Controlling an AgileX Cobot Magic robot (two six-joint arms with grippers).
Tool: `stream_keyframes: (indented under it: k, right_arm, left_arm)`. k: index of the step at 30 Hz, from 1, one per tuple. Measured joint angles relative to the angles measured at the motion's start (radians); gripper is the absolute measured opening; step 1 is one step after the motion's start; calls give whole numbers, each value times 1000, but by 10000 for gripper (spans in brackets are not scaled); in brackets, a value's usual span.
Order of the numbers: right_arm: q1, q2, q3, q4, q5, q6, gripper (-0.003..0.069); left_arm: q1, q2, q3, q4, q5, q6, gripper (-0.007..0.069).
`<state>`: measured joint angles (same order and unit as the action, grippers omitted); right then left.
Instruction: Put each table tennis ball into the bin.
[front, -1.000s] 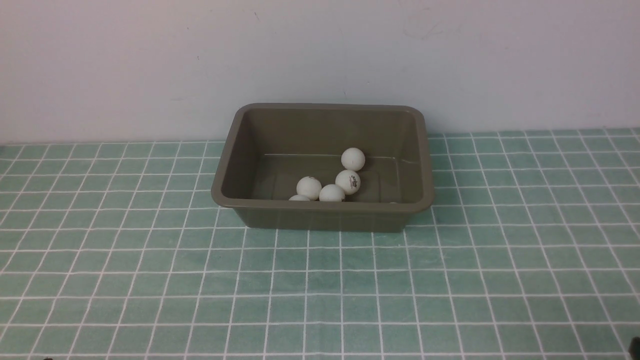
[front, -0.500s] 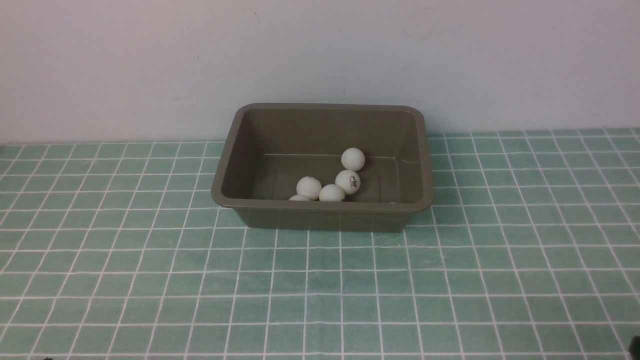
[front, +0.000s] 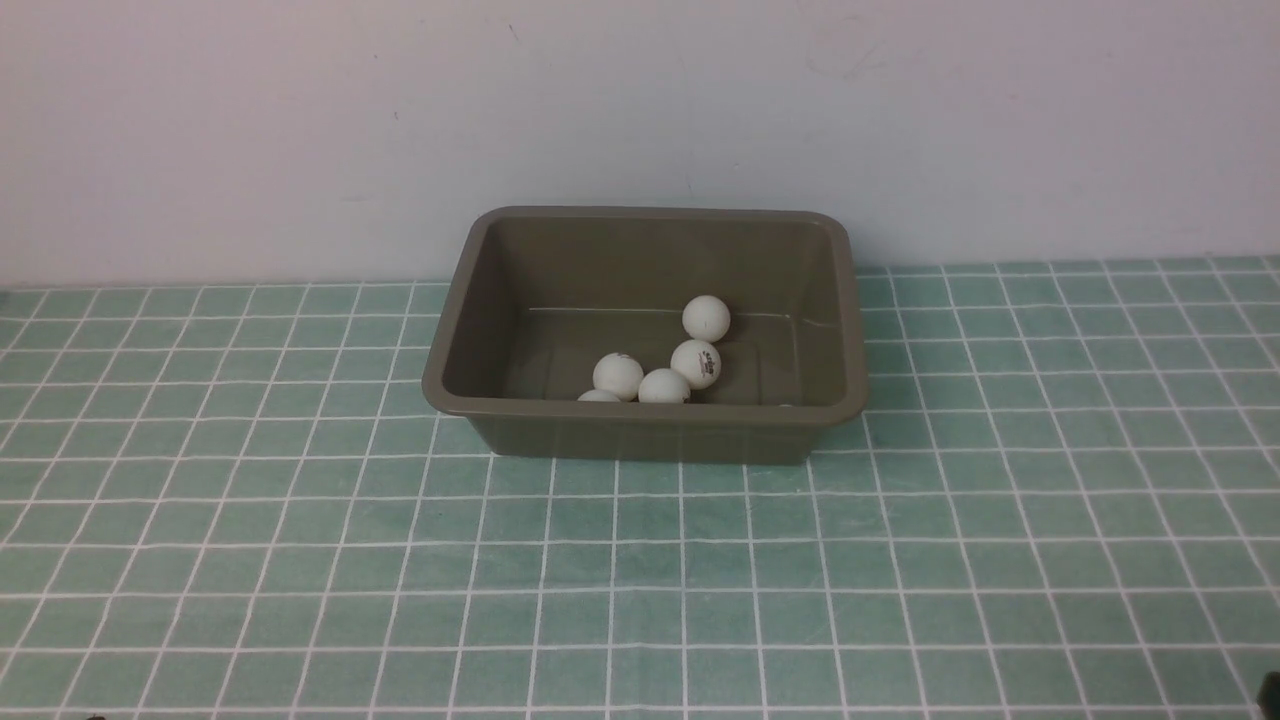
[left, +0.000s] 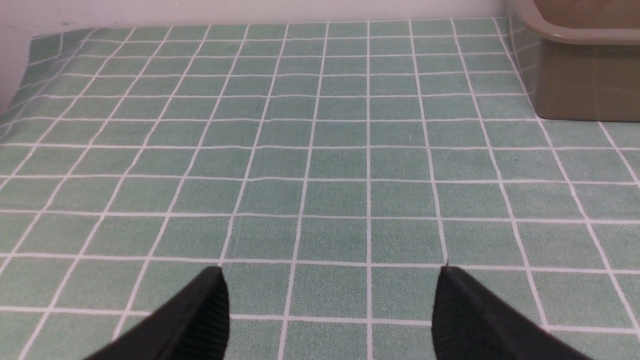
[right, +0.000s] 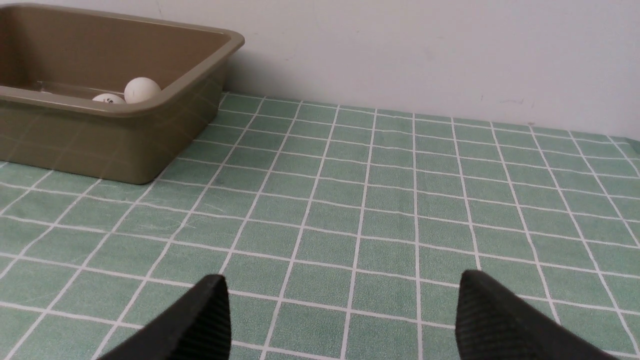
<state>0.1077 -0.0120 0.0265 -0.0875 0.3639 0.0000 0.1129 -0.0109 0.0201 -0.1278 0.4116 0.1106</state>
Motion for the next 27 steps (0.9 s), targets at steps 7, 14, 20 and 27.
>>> stream_keyframes:
  k: [7,14,20,27]
  right_arm:
    - [0,0,0,0,0,0,547]
    - [0,0,0,0,0,0,547]
    - [0,0,0,0,0,0,547]
    - [0,0,0,0,0,0,547]
  left_arm:
    - [-64,0,0,0,-1,0,492]
    - [-117,0,0,0,-1,0,492]
    - [-117,0,0,0,-1,0,492]
    - [-117,0,0,0,-1,0,492]
